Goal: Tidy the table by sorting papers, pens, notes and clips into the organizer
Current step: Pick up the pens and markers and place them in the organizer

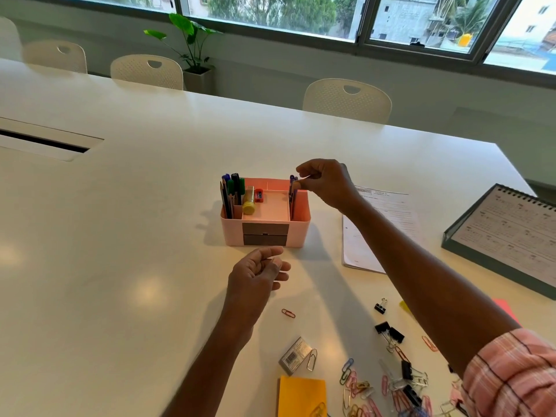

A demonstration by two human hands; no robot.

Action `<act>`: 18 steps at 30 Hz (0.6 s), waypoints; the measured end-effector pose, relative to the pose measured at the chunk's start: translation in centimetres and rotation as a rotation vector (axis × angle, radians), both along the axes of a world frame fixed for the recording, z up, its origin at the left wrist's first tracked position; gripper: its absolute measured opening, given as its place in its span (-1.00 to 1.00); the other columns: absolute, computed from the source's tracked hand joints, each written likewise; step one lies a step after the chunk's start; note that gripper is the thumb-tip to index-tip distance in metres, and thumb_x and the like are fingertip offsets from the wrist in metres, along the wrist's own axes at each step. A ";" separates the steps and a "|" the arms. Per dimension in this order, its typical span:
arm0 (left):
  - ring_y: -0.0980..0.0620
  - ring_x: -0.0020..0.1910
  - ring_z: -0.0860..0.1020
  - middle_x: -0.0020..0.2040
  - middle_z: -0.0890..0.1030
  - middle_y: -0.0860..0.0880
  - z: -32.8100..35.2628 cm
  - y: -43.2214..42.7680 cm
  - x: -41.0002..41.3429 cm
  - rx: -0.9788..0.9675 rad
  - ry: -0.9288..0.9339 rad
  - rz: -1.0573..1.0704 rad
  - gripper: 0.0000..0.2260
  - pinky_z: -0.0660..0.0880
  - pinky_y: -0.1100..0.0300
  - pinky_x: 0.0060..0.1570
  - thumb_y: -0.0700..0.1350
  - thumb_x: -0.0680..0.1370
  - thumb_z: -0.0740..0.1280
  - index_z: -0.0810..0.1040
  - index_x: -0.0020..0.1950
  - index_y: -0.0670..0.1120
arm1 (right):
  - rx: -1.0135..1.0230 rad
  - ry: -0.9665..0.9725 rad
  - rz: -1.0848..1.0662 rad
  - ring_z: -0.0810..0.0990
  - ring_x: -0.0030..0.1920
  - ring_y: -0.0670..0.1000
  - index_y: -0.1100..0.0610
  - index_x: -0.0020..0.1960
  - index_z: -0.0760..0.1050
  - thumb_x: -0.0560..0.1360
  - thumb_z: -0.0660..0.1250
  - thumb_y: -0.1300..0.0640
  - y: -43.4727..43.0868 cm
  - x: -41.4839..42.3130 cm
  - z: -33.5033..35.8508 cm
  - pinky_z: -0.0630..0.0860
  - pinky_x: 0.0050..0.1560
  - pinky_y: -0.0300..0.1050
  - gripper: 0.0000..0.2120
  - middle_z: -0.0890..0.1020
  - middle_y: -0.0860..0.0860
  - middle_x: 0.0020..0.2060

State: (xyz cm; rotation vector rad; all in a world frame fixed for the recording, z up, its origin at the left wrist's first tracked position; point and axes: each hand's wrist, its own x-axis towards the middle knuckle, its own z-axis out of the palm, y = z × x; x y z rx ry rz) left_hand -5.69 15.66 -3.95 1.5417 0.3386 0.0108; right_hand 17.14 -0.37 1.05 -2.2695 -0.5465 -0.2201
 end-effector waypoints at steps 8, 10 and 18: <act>0.08 0.01 0.73 0.01 0.77 0.07 0.8 -2.1 0.0 0.003 -0.031 -0.066 -0.81 0.64 0.18 0.00 -0.11 0.69 0.34 0.62 0.28 0.06 | -0.087 -0.062 -0.028 0.70 0.03 -0.06 0.19 0.25 0.68 0.50 0.57 0.01 -3.9 -4.4 0.1 0.59 0.02 -0.32 -0.60 0.75 0.05 0.09; 0.08 -0.01 0.73 0.00 0.77 0.08 1.1 -3.1 0.2 0.005 -0.039 -0.099 -0.81 0.65 0.15 0.02 -0.12 0.69 0.34 0.63 0.27 0.06 | -0.091 -0.067 -0.059 0.70 -0.01 -0.07 0.15 0.22 0.69 0.49 0.58 -0.01 -5.6 -6.3 -0.3 0.65 0.02 -0.19 -0.63 0.76 0.02 0.06; 0.08 -0.03 0.73 0.05 0.75 0.04 1.9 -8.6 0.7 0.057 -0.054 -0.257 -0.81 0.69 -0.02 0.11 -0.13 0.67 0.38 0.63 0.26 0.08 | -0.027 0.040 -0.148 0.70 0.01 -0.17 0.07 0.22 0.70 0.51 0.56 -0.02 -11.2 -14.8 -2.6 0.69 0.08 -0.07 -0.67 0.75 -0.07 0.05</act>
